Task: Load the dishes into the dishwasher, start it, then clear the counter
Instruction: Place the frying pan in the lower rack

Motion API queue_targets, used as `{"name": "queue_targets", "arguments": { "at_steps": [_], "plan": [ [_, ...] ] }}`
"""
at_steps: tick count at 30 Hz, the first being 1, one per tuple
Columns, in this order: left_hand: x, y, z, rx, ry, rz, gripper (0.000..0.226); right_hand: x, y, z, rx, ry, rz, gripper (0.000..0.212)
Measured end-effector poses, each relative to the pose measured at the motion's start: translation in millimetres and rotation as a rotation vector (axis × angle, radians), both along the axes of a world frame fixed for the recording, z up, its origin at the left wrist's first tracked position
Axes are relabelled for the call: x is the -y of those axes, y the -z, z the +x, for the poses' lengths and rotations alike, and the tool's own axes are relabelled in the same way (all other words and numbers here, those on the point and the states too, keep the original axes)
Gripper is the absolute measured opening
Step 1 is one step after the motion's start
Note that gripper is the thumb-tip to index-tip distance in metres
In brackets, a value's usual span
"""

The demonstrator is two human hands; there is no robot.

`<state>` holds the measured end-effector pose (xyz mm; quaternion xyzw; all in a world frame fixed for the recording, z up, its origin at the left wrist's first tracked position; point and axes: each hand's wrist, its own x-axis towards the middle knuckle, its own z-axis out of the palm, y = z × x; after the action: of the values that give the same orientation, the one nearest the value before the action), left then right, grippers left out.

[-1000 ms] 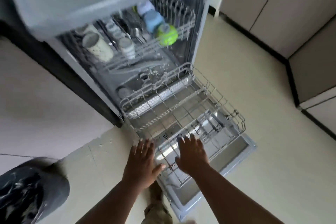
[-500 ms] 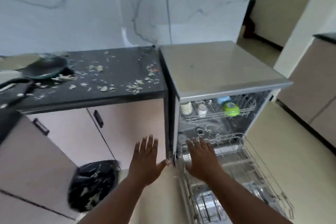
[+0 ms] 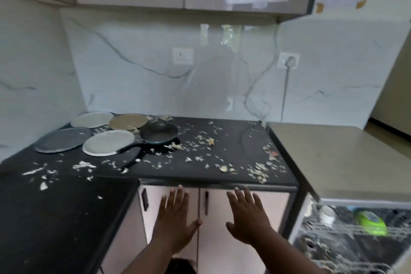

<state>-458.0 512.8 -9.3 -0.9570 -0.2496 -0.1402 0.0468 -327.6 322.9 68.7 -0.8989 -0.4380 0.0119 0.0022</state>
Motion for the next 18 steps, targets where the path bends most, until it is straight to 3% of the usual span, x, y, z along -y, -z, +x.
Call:
{"name": "queue_targets", "arguments": {
  "at_steps": [6, 11, 18],
  "plan": [
    [-112, -31, -40, 0.049, -0.2, -0.039, 0.094, -119, -45, -40, -0.025, -0.163, 0.064, 0.082],
    [-162, -52, -40, 0.062, -0.227, -0.062, 0.089, -175, -62, -33, -0.079, -0.202, 0.026, 0.082],
    [-226, -58, -13, 0.044, -0.241, -0.043, 0.085, -277, -53, -3, -0.558, -0.051, 0.242, 0.076]
  ]
}}
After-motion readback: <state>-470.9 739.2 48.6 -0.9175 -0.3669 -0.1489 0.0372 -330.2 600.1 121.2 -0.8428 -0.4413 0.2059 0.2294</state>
